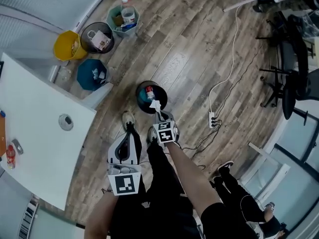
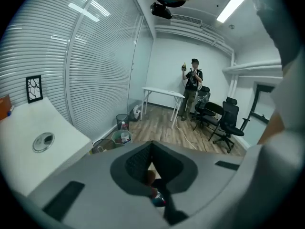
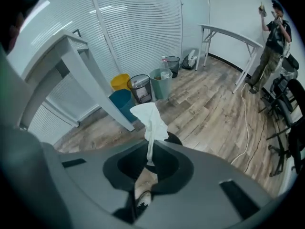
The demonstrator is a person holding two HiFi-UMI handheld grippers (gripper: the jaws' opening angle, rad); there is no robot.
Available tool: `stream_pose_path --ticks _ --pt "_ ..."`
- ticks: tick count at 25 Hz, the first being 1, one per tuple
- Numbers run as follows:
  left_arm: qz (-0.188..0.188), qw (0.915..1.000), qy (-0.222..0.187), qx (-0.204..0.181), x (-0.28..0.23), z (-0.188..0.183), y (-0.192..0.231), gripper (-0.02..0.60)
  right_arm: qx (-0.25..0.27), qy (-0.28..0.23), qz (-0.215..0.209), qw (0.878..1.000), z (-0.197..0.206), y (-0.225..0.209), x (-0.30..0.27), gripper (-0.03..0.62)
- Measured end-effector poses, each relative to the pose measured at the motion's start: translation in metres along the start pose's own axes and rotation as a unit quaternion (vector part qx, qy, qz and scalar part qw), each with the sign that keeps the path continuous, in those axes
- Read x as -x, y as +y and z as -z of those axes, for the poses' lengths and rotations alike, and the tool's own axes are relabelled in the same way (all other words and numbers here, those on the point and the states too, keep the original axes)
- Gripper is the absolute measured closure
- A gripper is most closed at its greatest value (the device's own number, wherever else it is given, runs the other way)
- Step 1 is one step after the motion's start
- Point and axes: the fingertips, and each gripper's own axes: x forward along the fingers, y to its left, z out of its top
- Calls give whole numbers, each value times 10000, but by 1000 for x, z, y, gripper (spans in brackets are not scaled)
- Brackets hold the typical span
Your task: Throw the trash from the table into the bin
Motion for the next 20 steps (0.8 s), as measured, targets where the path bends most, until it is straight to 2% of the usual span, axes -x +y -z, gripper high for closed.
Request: stream_pose_path --ticks 7,12,20 --pt "-152 9992 224 295 -10 23 16 584 -178 133 217 9995 8 -5 -28 572" --pt "-99 9989 341 318 -8 34 16 583 -193 232 284 9991 12 -11 -38 514" --pt "-138 9985 376 383 -3 41 17 583 -197 187 293 9992 19 -8 -29 510"
